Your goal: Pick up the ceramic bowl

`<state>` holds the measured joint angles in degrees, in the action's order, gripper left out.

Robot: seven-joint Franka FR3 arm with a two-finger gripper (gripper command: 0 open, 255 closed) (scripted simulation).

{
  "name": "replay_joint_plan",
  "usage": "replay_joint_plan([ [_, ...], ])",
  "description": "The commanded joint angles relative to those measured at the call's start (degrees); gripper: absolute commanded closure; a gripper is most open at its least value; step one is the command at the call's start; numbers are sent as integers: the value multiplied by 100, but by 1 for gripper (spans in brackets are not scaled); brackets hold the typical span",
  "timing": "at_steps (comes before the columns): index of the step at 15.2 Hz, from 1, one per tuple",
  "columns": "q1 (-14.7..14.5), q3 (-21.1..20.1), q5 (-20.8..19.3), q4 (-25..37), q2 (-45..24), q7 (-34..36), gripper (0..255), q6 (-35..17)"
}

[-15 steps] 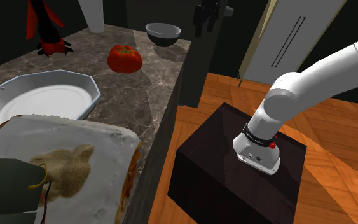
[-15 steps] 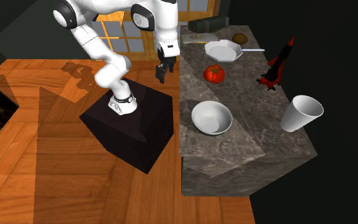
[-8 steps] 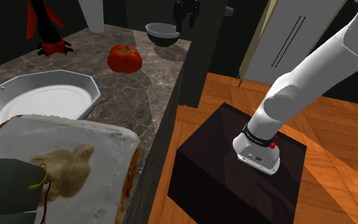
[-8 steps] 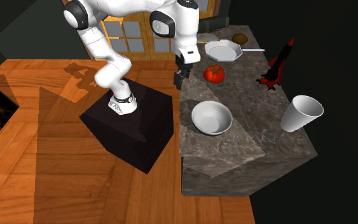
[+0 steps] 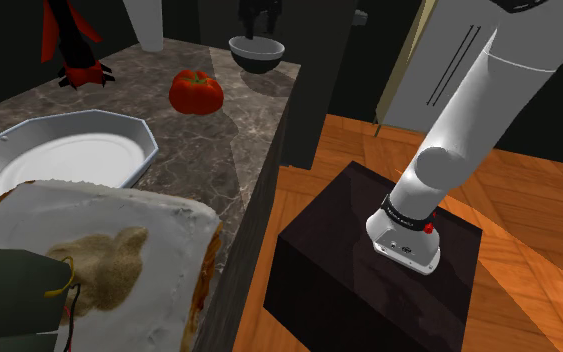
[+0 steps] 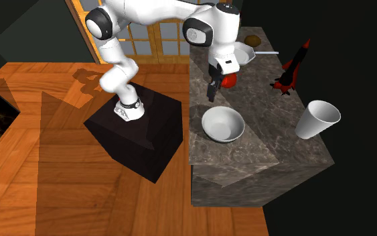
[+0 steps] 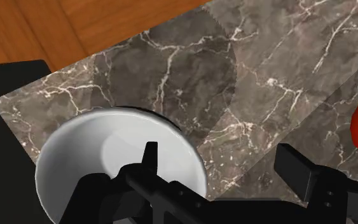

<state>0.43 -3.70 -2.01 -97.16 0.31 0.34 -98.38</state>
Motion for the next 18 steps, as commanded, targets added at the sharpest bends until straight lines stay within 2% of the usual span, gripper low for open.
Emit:
replay_joint_plan([
  [1, -10, -10, -31, 503, -464, 4, 0, -15],
  [5, -49, -24, -99, 1768, -1430, 5, 0, 187],
  [12, -40, -19, -97, 1115, -1351, 22, 0, -387],
  [15, -39, -19, -97, 1067, -1348, 23, 0, -432],
  [16, -40, -19, -97, 1066, -1347, 24, 255, -432],
  [18, -40, -20, -97, 1066, -1348, 25, 255, -433],
])
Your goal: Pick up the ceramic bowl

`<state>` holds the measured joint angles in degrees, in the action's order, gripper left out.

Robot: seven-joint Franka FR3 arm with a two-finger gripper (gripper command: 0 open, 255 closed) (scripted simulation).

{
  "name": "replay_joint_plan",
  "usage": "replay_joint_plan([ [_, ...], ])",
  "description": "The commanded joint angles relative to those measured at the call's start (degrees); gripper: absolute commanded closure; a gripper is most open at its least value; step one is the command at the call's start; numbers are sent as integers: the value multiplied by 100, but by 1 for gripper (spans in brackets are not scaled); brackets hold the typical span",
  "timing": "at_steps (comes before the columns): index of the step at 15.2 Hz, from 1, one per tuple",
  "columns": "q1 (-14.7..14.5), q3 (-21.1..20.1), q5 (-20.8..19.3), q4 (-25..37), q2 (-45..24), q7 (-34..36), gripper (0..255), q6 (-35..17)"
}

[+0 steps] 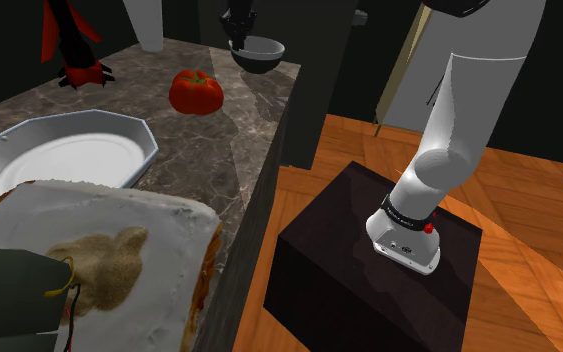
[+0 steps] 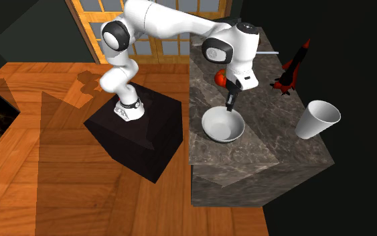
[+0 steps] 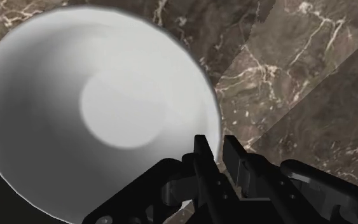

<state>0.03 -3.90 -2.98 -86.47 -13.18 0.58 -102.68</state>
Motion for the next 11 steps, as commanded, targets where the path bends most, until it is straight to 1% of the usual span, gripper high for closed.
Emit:
replay_joint_plan([
  [1, 0, 0, 0, -3, 0, 0, 255, -3],
  [7, 1, 1, 0, -2, 1, -1, 255, -1],
  [11, -4, -1, 0, 351, -30, -11, 255, 320],
])
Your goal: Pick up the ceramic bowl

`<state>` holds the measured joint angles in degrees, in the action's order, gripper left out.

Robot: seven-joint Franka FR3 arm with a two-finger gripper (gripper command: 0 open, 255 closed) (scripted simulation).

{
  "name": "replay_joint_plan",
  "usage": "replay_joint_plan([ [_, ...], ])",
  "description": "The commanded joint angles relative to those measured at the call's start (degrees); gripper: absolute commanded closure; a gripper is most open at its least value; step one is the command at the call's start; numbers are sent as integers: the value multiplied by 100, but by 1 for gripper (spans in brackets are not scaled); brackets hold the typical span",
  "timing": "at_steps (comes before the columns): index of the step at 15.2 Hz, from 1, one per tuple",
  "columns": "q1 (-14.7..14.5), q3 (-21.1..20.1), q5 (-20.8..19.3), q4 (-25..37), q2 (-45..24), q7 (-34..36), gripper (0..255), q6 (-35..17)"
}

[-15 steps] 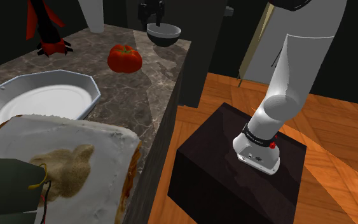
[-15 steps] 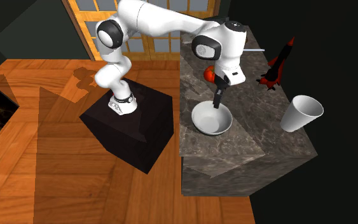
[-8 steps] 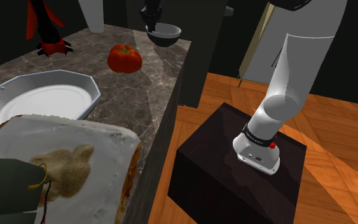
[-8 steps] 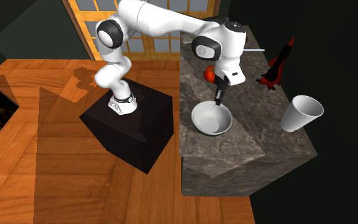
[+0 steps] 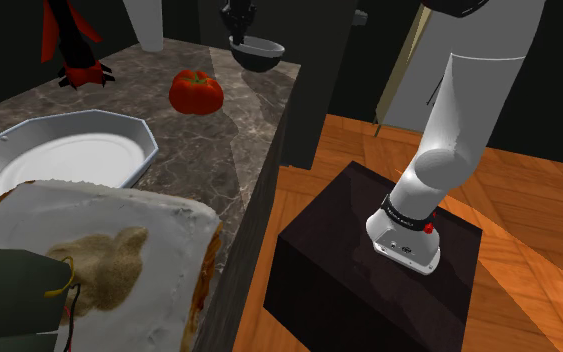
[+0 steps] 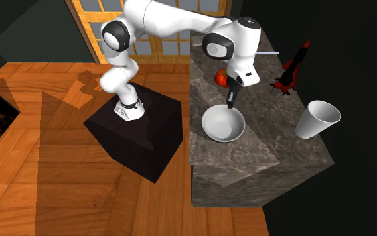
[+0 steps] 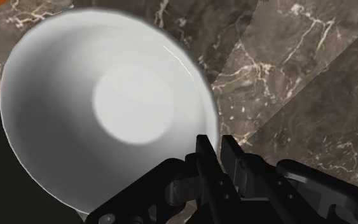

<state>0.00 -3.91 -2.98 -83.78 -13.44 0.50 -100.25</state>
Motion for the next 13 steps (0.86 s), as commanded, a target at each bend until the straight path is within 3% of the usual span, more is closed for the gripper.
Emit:
replay_joint_plan([
  [1, -3, -1, 0, 175, -16, -6, 255, 159],
  [13, -27, -5, -14, 1304, -251, -28, 255, 1053],
])
